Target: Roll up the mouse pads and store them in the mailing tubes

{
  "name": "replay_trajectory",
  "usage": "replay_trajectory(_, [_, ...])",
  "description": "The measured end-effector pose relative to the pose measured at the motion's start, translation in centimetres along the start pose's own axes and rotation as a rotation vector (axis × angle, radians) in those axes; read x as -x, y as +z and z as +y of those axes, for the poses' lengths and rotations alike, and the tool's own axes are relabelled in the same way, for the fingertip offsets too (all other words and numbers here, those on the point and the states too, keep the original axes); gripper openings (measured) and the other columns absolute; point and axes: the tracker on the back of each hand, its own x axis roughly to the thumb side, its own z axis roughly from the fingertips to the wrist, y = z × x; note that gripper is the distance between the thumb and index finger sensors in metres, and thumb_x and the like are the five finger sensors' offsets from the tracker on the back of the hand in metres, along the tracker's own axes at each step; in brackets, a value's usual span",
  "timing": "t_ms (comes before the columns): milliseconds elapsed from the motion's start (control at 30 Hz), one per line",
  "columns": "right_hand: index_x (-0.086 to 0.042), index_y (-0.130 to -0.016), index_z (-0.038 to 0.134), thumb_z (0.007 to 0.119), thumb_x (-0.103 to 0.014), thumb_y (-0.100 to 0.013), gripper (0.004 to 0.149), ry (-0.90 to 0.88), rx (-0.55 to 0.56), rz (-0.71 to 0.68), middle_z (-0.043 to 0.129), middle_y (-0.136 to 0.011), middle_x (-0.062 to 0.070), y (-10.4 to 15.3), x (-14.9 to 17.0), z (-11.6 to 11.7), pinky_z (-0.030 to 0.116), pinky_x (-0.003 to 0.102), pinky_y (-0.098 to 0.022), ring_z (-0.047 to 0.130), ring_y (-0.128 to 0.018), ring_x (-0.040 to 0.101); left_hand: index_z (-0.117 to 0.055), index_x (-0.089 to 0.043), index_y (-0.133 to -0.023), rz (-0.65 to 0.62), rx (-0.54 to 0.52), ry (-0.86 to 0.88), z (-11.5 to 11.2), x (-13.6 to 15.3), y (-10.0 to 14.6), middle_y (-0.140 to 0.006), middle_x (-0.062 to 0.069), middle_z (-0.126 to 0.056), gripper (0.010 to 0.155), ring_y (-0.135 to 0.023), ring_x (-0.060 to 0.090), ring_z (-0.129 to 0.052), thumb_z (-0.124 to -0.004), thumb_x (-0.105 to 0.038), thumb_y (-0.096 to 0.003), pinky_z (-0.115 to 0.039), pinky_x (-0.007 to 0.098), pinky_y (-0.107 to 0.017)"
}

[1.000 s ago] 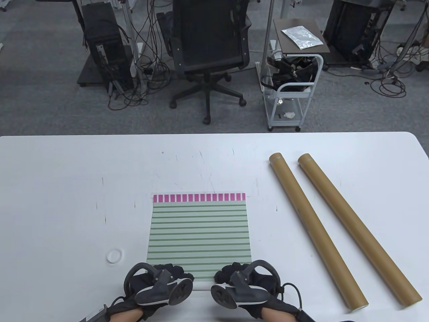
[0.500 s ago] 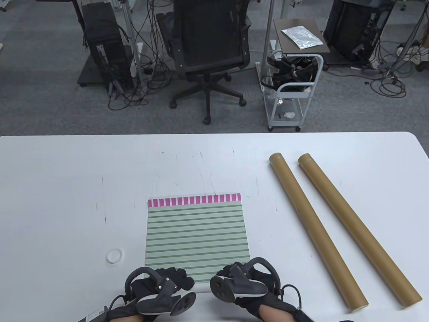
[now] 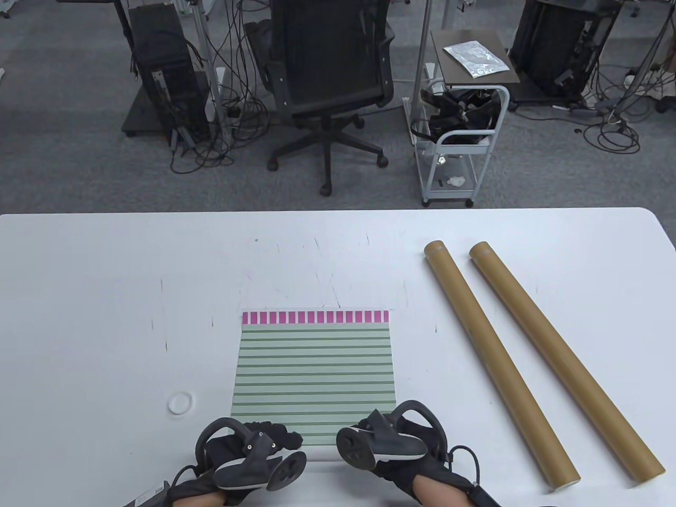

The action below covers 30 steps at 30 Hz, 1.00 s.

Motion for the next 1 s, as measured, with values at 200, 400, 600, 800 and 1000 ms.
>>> replay_trajectory(200, [-0.018,-0.099,0.062,0.066,-0.036,-0.046,0.056,-0.028,0.025,0.025,0.087,-0.077,0.0,0.2,0.6,0.3,0.083,0.037,-0.046,0.095,-0.055,0.02,-0.081,-0.034,-0.084,0.024,0.037,0.042,-0.1,0.5,-0.4,-0.075,-0.008,-0.097,0.046,-0.059,0.014,-0.104,-0.071,-0.046,-0.0401,-0.091,0.019,-0.039])
replay_trajectory(400, [-0.027,-0.093,0.067,0.077,-0.044,-0.042,0.055,0.008,0.004,0.021,0.081,-0.085,-0.001,1.3,1.7,0.6,0.079,0.04,-0.055,0.09,-0.065,0.02,-0.075,-0.034,-0.087,0.048,0.064,-0.015,-0.1,0.0,-0.5,-0.078,-0.006,-0.094,0.047,-0.061,0.016,-0.103,-0.069,-0.044,-0.0411,-0.092,0.019,-0.04])
replay_trajectory(600, [-0.023,-0.087,0.079,0.078,-0.039,-0.041,0.048,-0.033,-0.005,0.027,0.09,-0.077,0.001,0.5,1.7,0.1,0.082,0.039,-0.051,0.095,-0.059,0.021,-0.069,-0.037,-0.091,0.015,0.057,-0.055,-0.4,-0.3,-0.2,-0.082,-0.006,-0.09,0.049,-0.064,0.018,-0.101,-0.067,-0.043,-0.0421,-0.09,0.02,-0.044])
replay_trajectory(800, [-0.022,-0.086,0.079,0.07,-0.045,-0.045,0.048,-0.062,-0.017,0.038,0.089,-0.077,0.002,0.4,1.8,0.2,0.08,0.044,-0.053,0.094,-0.061,0.023,-0.074,-0.036,-0.088,0.022,0.096,0.105,-0.6,0.9,-0.6,-0.081,-0.006,-0.089,0.048,-0.066,0.018,-0.097,-0.067,-0.042,-0.0417,-0.087,0.025,-0.05])
replay_trajectory(1000, [-0.022,-0.082,0.079,0.063,-0.037,-0.047,0.041,0.032,0.036,0.09,0.089,-0.075,0.003,0.1,1.1,0.5,0.079,0.045,-0.054,0.092,-0.06,0.024,-0.077,-0.036,-0.085,0.083,0.116,0.188,-1.2,1.5,-1.3,-0.093,-0.004,-0.071,0.044,-0.074,0.017,-0.085,-0.063,-0.037,-0.0437,-0.081,0.027,-0.056])
